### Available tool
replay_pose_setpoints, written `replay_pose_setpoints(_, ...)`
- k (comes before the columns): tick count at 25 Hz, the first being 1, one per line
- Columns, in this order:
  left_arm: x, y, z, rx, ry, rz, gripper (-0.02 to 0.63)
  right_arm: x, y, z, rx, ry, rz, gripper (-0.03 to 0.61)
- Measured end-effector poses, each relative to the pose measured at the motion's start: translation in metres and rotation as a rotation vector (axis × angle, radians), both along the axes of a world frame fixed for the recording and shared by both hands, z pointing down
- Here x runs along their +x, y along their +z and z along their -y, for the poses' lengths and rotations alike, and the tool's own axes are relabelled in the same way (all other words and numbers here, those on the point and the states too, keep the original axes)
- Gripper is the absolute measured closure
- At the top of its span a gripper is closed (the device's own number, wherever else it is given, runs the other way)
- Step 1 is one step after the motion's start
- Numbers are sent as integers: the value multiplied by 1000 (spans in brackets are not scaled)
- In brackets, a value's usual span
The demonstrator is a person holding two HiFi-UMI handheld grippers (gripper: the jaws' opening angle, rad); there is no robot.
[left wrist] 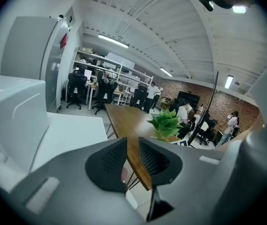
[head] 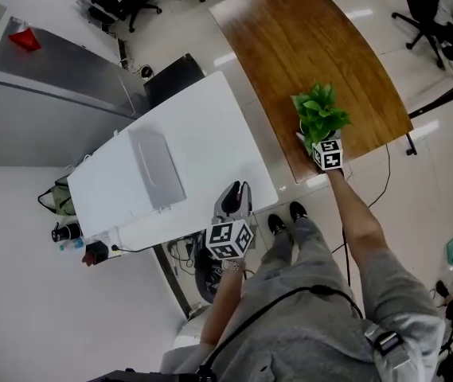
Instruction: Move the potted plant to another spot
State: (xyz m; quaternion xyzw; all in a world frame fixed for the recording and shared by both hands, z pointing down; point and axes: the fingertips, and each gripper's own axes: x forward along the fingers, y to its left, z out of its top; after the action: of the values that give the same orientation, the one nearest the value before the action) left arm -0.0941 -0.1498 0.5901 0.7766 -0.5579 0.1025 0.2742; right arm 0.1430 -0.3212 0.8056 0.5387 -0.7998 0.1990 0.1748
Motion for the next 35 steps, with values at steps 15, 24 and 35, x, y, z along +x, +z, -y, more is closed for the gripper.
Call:
replay_pose_setpoints(15, 43, -29, -54, 73, -13, -5, 518, 35, -21, -90, -44, -29, 30, 9)
replay_pose_setpoints(24, 41, -31, -130, 90, 21, -19, 525, -55, -206, -260, 79, 32, 244, 580)
replay_pose_setpoints(35, 39, -55, -152, 134, -53, -9, 526, -139, -257, -309, -20, -265, 67, 581)
